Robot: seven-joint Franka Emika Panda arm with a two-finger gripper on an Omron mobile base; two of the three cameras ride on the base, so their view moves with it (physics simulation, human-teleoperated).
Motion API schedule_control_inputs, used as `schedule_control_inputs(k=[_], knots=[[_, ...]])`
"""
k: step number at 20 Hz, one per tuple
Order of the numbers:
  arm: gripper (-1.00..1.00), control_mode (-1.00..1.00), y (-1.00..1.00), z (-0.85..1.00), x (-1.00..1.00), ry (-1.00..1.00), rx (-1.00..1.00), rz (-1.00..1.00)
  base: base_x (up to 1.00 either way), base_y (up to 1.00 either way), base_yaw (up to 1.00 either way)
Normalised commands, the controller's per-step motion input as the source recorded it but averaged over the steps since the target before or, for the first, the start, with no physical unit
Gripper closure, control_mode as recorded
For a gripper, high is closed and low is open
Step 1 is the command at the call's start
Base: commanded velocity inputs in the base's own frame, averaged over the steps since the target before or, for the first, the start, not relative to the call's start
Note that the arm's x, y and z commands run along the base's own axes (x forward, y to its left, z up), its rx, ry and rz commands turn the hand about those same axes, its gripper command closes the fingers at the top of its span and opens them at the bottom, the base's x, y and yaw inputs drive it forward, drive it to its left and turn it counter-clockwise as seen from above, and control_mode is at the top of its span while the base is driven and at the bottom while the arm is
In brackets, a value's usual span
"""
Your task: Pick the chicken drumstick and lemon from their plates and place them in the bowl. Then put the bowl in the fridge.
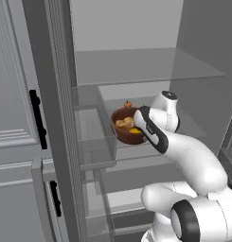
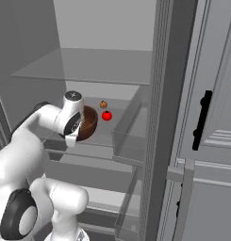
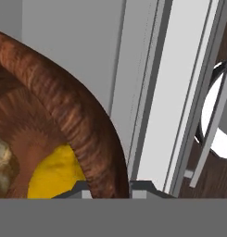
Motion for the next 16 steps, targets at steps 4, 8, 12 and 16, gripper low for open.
schedule_control_inputs(k=[4,8,12,16], knots=[[1.00,-1.00,0.02,-0.30,0.55,-0.02,0.00,0.00,0.00,0.00,0.00],[1.00,-1.00,0.00,-0.14,0.48,0.00,0.00,0.00,0.00,0.00,0.00],[1.00,-1.00,0.07,-0.15,0.42,0.00,0.00,0.01,0.00,0.00,0.00],[1.00,-1.00,0.16,-0.29,0.35,-0.01,0.00,0.00,0.00,0.00,0.00]])
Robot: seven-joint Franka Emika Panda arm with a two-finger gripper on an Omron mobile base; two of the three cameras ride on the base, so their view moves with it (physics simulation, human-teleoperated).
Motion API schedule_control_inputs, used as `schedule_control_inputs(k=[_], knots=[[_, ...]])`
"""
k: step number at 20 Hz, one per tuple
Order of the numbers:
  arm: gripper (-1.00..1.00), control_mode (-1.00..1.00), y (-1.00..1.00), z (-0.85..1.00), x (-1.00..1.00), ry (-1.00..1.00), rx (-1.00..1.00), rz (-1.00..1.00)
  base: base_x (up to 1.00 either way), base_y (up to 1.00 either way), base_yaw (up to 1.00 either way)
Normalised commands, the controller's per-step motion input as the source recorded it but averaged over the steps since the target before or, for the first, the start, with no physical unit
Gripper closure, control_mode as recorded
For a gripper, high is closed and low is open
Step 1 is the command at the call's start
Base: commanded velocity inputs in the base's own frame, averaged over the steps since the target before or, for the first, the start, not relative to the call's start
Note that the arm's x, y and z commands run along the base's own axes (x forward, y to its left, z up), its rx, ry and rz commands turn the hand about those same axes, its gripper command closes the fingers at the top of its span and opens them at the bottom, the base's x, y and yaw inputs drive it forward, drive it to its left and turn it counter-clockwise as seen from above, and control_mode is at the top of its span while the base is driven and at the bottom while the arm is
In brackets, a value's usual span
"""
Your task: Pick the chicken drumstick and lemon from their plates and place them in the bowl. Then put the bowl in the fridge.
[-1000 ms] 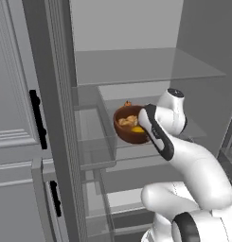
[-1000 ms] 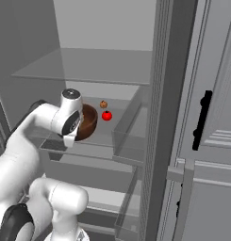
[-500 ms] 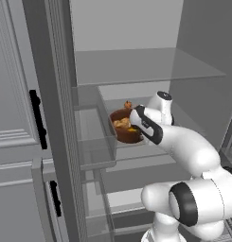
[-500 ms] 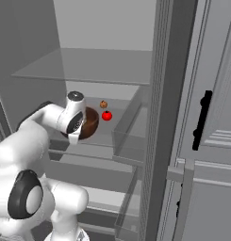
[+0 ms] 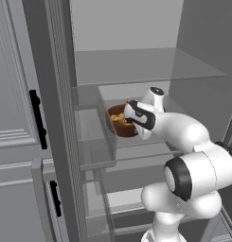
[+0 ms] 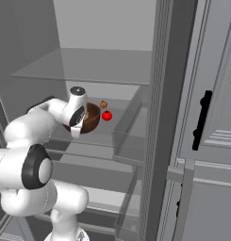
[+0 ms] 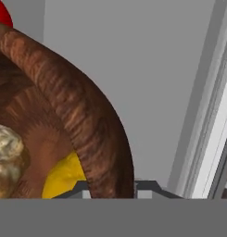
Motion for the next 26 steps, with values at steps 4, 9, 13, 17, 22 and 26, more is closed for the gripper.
schedule_control_inputs(k=[4,9,13,17,22,26], knots=[[1.00,-1.00,0.17,-0.39,0.23,-0.02,0.01,0.01,0.00,0.00,0.00],[1.00,-1.00,0.09,-0.56,0.12,-0.07,0.03,0.03,0.00,0.00,0.00],[1.00,-1.00,0.00,-0.54,0.00,-0.03,0.05,0.00,0.00,0.00,0.00],[-1.00,-1.00,0.03,-0.39,0.00,-0.02,0.02,0.00,0.00,0.00,0.00],[-1.00,-1.00,0.00,-0.18,0.00,-0.02,0.00,0.00,0.00,0.00,0.00],[-1.00,-1.00,0.00,-0.02,0.00,-0.02,0.01,0.00,0.00,0.00,0.00]])
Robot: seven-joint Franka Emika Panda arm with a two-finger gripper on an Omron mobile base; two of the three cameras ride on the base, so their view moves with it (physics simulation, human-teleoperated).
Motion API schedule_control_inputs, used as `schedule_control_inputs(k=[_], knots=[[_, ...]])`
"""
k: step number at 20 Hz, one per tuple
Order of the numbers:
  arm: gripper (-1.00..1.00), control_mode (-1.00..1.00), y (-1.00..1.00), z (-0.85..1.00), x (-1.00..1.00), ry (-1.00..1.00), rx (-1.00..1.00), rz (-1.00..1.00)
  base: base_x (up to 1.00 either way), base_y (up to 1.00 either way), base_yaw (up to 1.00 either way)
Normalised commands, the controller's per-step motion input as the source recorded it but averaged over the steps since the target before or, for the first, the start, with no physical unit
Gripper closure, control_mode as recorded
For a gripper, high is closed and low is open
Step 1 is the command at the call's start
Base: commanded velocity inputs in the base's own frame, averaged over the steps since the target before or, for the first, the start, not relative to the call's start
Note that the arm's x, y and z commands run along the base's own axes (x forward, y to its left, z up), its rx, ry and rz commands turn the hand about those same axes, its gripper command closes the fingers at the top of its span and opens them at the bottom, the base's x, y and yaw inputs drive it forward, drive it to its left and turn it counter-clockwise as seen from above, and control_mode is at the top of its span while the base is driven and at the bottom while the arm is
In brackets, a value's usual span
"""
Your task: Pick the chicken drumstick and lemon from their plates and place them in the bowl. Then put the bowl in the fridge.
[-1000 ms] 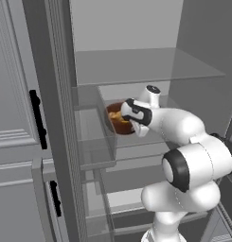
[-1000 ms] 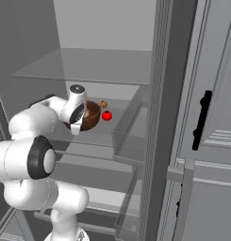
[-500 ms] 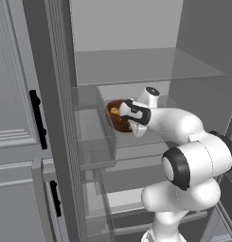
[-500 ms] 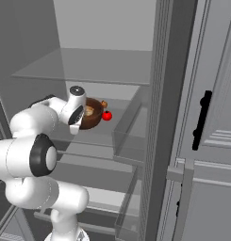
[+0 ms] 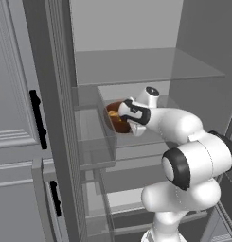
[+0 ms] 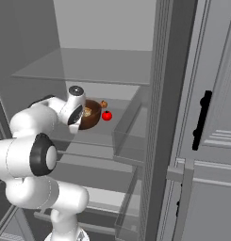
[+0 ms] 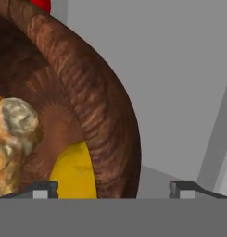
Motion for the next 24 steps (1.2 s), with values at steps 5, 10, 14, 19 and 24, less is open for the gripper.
schedule_control_inputs(k=[5,10,14,19,24], knots=[[-1.00,-1.00,-0.10,-0.02,-0.11,-0.31,0.12,0.00,0.00,0.00,0.00],[-1.00,-1.00,-0.01,-0.07,-0.29,-0.09,0.00,0.00,0.00,0.00,0.00],[-1.00,-1.00,-0.18,0.49,-0.43,-0.28,0.07,0.00,0.00,0.00,0.00],[-1.00,-1.00,-0.19,0.67,-0.64,-0.21,0.02,-0.01,0.00,0.00,0.00],[-1.00,-1.00,-0.21,0.72,-0.68,-0.01,0.00,-0.03,0.00,0.00,0.00]])
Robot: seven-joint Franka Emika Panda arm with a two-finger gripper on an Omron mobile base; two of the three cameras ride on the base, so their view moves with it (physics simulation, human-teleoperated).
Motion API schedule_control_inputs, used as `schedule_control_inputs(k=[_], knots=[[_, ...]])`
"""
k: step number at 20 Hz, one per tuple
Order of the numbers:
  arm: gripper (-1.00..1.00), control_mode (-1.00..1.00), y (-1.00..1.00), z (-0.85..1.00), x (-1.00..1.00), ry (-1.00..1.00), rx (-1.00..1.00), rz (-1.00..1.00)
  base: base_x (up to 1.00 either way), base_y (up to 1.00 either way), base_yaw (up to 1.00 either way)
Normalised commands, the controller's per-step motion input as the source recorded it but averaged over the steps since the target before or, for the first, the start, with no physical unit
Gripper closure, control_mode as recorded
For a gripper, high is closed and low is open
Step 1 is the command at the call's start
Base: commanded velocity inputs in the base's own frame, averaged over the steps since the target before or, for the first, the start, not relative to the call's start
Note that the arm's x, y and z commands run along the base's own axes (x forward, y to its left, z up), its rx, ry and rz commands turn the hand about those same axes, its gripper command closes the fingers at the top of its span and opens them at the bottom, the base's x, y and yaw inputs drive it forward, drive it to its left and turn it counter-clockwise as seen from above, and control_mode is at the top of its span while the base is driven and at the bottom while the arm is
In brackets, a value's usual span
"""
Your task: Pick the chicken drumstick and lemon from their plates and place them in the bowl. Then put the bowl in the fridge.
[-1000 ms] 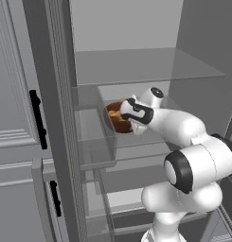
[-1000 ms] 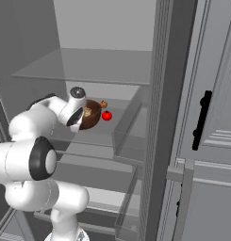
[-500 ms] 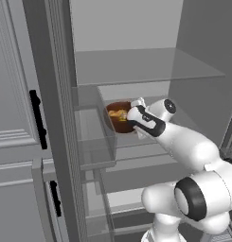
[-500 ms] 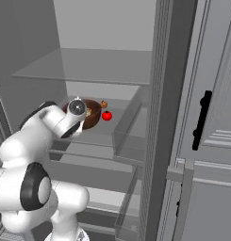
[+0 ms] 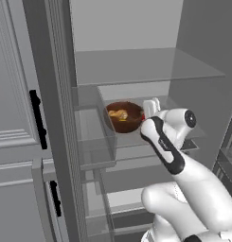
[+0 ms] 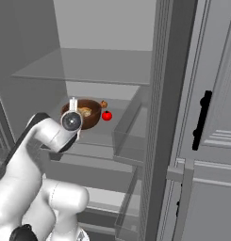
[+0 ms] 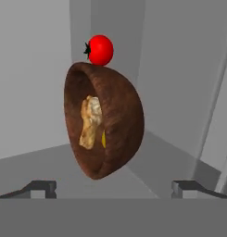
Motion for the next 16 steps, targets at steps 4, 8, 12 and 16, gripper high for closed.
schedule_control_inputs(k=[4,8,12,16], knots=[[-1.00,-1.00,-0.15,0.87,-0.88,0.00,-0.09,-0.13,0.00,0.00,0.00],[-1.00,-1.00,-0.16,0.85,-0.64,0.16,-0.16,-0.12,0.00,0.00,0.00],[-1.00,-1.00,0.00,0.89,-0.76,0.11,-0.18,-0.09,0.00,0.00,0.00],[-1.00,-1.00,-0.01,0.51,-0.40,0.00,-0.13,-0.04,0.00,0.00,0.00]])
